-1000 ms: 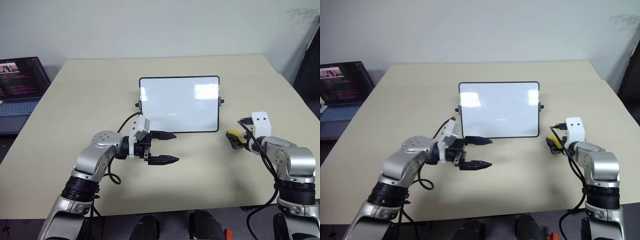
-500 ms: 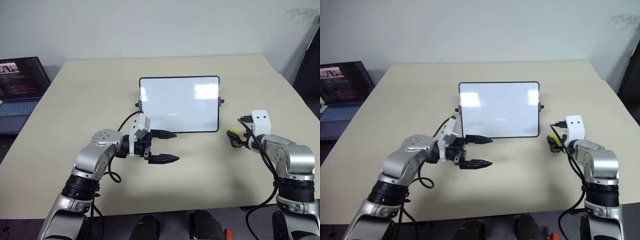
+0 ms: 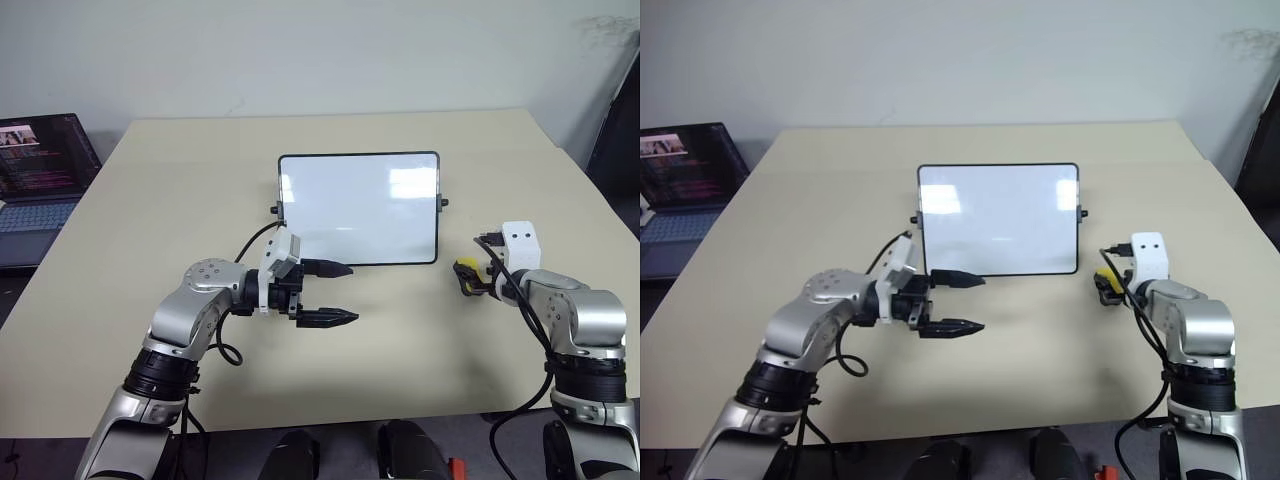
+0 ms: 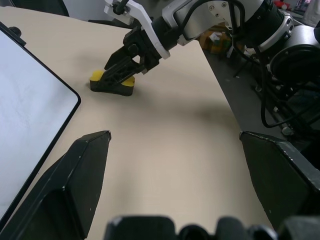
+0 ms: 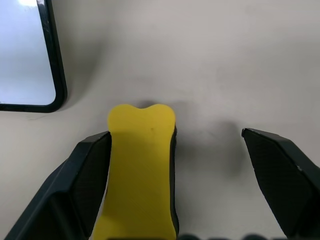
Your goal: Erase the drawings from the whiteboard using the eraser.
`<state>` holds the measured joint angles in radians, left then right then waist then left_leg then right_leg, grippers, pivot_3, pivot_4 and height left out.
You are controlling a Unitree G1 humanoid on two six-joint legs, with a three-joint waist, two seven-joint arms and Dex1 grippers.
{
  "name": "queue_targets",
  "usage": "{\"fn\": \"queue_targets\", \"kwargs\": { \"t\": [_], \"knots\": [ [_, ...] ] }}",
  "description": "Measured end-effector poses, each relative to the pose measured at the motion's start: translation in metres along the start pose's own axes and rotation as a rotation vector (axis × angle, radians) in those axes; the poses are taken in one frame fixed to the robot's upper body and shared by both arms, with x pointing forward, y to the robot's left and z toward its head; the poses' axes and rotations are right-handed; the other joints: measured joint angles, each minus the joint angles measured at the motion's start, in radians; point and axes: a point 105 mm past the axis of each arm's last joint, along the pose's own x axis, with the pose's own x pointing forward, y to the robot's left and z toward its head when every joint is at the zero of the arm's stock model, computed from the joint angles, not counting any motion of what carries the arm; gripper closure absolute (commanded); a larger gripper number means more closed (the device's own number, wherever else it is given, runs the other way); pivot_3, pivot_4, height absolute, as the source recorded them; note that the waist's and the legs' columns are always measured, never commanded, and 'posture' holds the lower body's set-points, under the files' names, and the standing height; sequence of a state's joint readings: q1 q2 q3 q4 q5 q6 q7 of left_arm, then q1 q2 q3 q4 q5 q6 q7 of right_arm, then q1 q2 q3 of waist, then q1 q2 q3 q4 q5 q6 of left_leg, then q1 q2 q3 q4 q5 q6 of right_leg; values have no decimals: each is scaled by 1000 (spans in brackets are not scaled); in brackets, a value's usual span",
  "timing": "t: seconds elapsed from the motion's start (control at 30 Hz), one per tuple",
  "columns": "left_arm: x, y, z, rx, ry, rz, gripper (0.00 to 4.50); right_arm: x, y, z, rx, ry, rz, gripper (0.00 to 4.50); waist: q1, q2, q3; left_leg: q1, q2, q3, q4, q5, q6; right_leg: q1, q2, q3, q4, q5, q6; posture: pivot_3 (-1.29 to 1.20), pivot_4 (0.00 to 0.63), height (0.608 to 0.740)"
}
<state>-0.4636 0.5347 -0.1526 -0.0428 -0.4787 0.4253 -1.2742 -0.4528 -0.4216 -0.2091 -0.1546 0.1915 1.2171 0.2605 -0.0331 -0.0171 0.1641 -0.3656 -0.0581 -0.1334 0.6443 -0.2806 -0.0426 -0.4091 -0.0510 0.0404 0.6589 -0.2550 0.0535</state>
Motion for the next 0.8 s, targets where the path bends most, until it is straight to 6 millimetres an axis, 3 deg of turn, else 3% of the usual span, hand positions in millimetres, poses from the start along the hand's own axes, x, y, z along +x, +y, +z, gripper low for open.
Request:
{"fn": "queue_targets", "kwargs": {
  "t": [0.13, 0.33, 0.37, 0.8],
  "knots": [
    [0, 0, -1, 1, 4, 3, 0, 0, 1, 0, 4, -2, 9, 2037, 0, 0, 0, 0, 0, 0, 0, 0, 0, 0, 0, 0, 0, 0, 0, 0, 150, 740],
    [0, 1, -1, 5, 10, 6, 0, 0, 3, 1, 8, -3, 17, 2037, 0, 0, 0, 0, 0, 0, 0, 0, 0, 0, 0, 0, 0, 0, 0, 0, 150, 740],
    [0, 1, -1, 6, 10, 6, 0, 0, 3, 1, 9, -4, 20, 1665, 0, 0, 0, 0, 0, 0, 0, 0, 0, 0, 0, 0, 0, 0, 0, 0, 150, 740],
    [-1, 2, -1, 12, 9, 8, 0, -1, 1, 3, 5, -10, 15, 1665, 0, 0, 0, 0, 0, 0, 0, 0, 0, 0, 0, 0, 0, 0, 0, 0, 150, 740]
  ]
}}
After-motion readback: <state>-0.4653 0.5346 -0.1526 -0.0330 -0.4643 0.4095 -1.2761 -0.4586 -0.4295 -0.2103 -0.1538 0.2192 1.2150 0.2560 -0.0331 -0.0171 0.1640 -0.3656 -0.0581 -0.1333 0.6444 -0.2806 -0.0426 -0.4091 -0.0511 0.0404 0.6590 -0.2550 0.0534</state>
